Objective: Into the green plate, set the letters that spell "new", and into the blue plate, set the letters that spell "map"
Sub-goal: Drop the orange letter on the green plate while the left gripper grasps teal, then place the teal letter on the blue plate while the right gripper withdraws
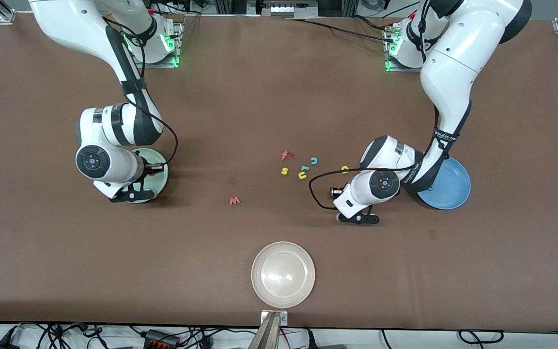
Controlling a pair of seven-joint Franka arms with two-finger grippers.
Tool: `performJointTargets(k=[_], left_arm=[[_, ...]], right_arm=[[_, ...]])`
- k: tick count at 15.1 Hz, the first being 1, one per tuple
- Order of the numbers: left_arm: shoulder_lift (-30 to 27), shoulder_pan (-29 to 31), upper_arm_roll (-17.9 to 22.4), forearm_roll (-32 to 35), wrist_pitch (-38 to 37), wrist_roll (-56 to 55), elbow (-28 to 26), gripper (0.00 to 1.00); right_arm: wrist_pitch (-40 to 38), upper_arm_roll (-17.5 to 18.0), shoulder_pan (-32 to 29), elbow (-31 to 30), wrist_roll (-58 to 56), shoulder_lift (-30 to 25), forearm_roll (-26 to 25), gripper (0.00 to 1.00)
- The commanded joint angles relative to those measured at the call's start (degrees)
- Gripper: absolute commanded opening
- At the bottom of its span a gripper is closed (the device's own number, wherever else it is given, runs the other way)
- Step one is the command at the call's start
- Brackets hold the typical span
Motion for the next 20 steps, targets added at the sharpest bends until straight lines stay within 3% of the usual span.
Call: performJointTargets(k=[1,4,9,12,14,15,20], left_arm=[[0.1,-0.6,0.5,0.4,0.3,-1.2,0.1,0.33],[-0.1,-0.5,0.5,0.7,-0.6,-0.9,-0.3,0.08],[-2.5,0.2,1.5,1.0,-6.9,-0.7,0.8,0.03],[-5.4,0.5,1.5,6.4,-13.0,-0.7,2.2,0.03],[-6.8,1.8,1.4,8.7,-17.3,-0.2,3.0,0.03],[-7.5,2.7,1.4,8.8,-19.2,0.2,3.1,0.03],[-9.5,8.5,1.5,8.8,-24.7,10.3,2.0,0.03]], right_arm=[[4.2,0.7,-0.4,-5.8,-0.9,-2.1,-0.7,0.17],[7.2,0.7,-1.5,-6.6,-1.0,-1.0,-0.7,0.17],[9.8,0.7,-1.8,-6.6,-1.0,0.6,-0.7,0.19],[10.1,0.7,-2.1,-6.6,-0.8,1.4,-0.6,0.39],[10.2,0.7,-2.5,-6.3,-0.6,1.7,-0.5,0.84],[9.8,0.7,-2.7,-6.1,-0.4,1.3,-0.5,1.00],[7.8,0.8,-2.4,-1.8,2.2,0.5,0.4,1.00]])
